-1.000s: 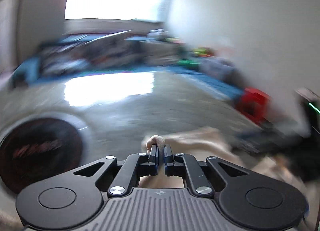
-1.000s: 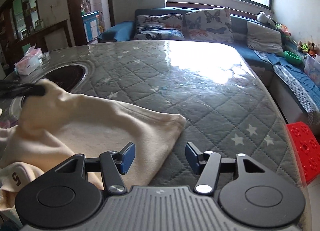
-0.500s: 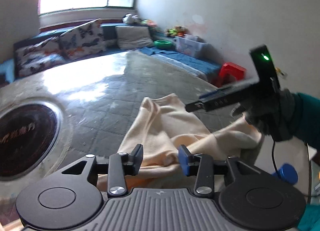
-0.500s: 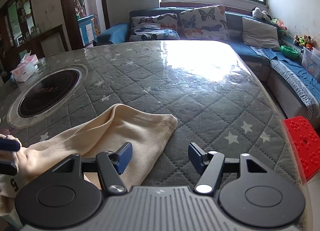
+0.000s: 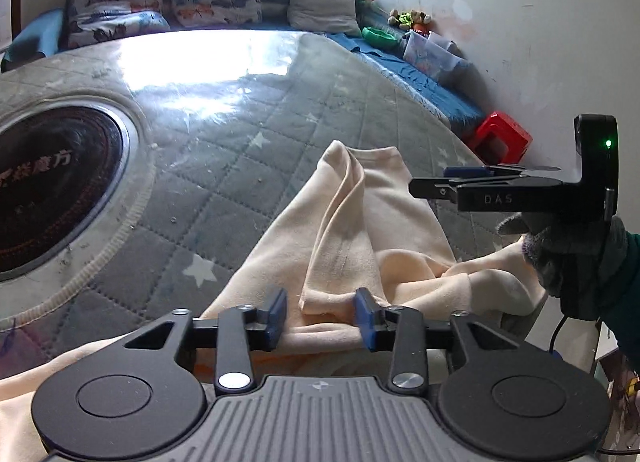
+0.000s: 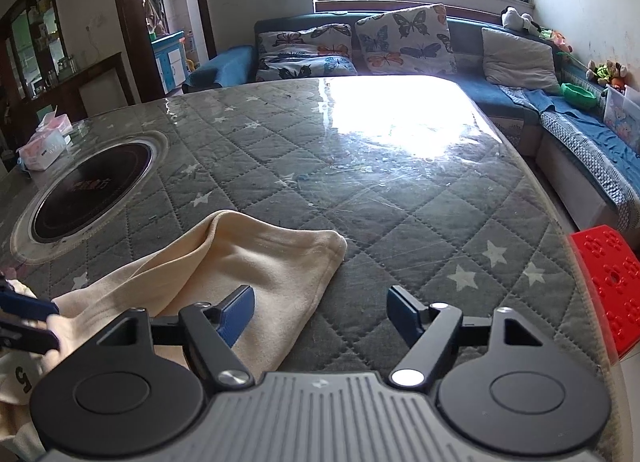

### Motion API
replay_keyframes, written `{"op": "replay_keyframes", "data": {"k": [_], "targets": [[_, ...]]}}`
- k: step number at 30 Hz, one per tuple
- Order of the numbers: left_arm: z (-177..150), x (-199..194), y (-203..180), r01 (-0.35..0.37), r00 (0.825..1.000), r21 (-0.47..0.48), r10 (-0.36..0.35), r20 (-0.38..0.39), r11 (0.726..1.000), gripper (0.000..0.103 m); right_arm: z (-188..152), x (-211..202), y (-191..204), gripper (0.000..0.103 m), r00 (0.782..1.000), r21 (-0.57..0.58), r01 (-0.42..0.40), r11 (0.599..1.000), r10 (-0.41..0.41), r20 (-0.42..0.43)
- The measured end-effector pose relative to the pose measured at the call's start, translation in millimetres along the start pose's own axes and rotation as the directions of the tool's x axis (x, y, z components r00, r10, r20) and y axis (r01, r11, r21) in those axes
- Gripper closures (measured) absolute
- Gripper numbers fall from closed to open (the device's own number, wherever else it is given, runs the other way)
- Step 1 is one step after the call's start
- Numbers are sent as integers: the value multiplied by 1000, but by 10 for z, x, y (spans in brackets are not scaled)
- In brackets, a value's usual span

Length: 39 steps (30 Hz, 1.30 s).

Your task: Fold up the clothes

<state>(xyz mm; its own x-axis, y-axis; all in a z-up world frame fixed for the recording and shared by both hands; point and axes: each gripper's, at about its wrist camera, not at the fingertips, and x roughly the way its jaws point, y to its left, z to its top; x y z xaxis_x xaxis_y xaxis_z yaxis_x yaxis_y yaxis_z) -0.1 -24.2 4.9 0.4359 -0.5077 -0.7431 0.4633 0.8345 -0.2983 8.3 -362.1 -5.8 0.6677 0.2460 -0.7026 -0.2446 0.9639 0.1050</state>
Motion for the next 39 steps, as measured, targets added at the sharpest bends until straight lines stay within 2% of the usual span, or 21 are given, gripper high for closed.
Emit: {"op": "replay_keyframes", "data": {"k": [5, 6, 11, 16, 19, 25, 30, 34, 36, 39], "targets": [[-8, -70, -20, -5, 999, 38, 4, 42, 999, 86, 20, 92, 14, 13, 1000, 4, -1, 1000, 1, -14], [-1, -101, -25, -14, 998, 47, 12, 58, 999, 87, 17, 110, 17, 8, 1000, 5, -1, 1000, 1, -16], [94, -267, 17, -77, 987, 66, 66, 147, 995, 89, 5, 189, 29, 0, 1000, 12, -1, 1000, 1, -31], [251, -395, 115, -184, 957, 79, 160, 244, 980, 89, -10, 264, 41, 0, 998, 26, 1, 1000, 1, -57], [343, -394, 231, -248, 936, 67, 221, 274, 966, 89, -10, 280, 71, 0, 998, 21, 15, 1000, -14, -63], [479, -269, 490, -339, 907, 34, 318, 276, 940, 89, -10, 296, 104, 0, 997, 29, 31, 999, -29, -68], [530, -174, 683, -371, 897, -4, 360, 256, 929, 84, 27, 312, 113, 0, 994, 16, 39, 999, -37, -99], [533, -192, 833, -413, 874, -55, 412, 256, 909, 81, 43, 337, 143, 0, 992, 9, 61, 998, -60, -108], [543, -232, 926, -418, 870, -95, 428, 244, 904, 71, 27, 339, 165, 0, 992, -9, 69, 998, -70, -105], [545, -286, 1047, -398, 879, -149, 422, 220, 905, 64, 9, 325, 152, 0, 993, -16, 59, 998, -60, -97]]}}
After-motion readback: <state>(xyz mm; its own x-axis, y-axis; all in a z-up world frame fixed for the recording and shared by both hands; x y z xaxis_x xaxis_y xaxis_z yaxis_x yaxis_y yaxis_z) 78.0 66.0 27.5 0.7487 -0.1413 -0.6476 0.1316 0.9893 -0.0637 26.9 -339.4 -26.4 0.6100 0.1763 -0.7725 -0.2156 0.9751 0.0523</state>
